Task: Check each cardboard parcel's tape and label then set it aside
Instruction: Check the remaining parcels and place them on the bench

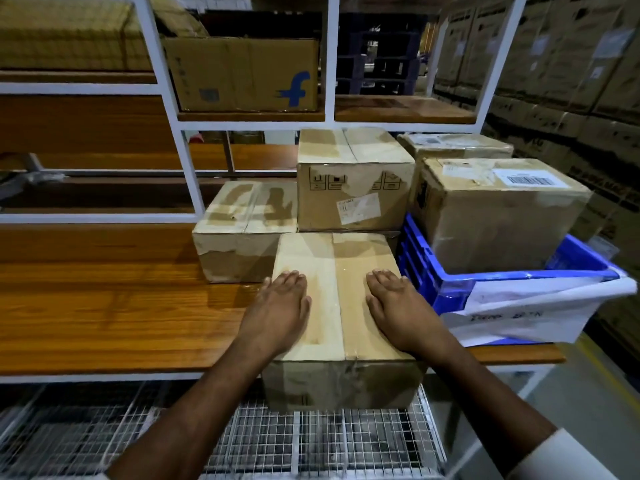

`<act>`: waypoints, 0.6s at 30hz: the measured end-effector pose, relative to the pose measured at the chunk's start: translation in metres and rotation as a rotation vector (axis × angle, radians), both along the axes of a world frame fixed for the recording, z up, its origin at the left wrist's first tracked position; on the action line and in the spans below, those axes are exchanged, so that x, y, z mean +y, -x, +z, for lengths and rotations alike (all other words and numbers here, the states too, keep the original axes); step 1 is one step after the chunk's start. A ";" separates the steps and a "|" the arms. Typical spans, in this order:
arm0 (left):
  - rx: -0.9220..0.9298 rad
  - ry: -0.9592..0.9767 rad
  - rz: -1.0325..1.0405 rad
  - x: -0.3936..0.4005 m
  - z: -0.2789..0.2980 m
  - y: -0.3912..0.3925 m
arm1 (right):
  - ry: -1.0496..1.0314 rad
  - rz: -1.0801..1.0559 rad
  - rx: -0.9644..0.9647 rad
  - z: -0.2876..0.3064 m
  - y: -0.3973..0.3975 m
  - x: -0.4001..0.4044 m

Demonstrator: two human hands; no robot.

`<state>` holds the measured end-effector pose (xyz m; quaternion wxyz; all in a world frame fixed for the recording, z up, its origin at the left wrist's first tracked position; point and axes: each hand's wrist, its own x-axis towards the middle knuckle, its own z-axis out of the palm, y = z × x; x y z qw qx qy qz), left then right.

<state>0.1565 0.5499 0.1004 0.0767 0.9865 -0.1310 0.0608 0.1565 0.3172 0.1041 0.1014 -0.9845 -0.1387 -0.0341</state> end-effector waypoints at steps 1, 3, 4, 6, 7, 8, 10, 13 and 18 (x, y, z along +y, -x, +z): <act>-0.008 -0.022 0.011 -0.003 0.000 -0.003 | 0.013 -0.002 -0.005 0.001 -0.001 0.002; 0.002 -0.053 0.033 -0.010 0.001 -0.006 | 0.043 -0.001 -0.009 0.004 -0.002 0.004; 0.005 -0.054 0.036 -0.013 0.003 -0.005 | 0.051 0.006 -0.008 0.007 -0.001 0.004; 0.010 -0.025 -0.010 -0.019 0.008 0.003 | 0.036 0.037 0.015 0.014 0.008 0.006; 0.018 0.007 -0.059 -0.023 0.011 0.012 | 0.019 0.071 0.025 0.018 0.014 0.009; 0.021 0.037 -0.115 -0.027 0.012 0.021 | 0.010 0.118 0.023 0.018 0.020 0.014; 0.015 0.081 -0.187 -0.034 0.012 0.039 | 0.014 0.196 0.006 0.011 0.031 0.025; -0.006 0.071 -0.167 -0.037 0.006 0.047 | 0.014 0.169 0.001 -0.002 0.036 0.031; -0.010 0.102 -0.177 -0.035 0.003 0.041 | -0.018 0.157 0.008 -0.001 0.033 0.027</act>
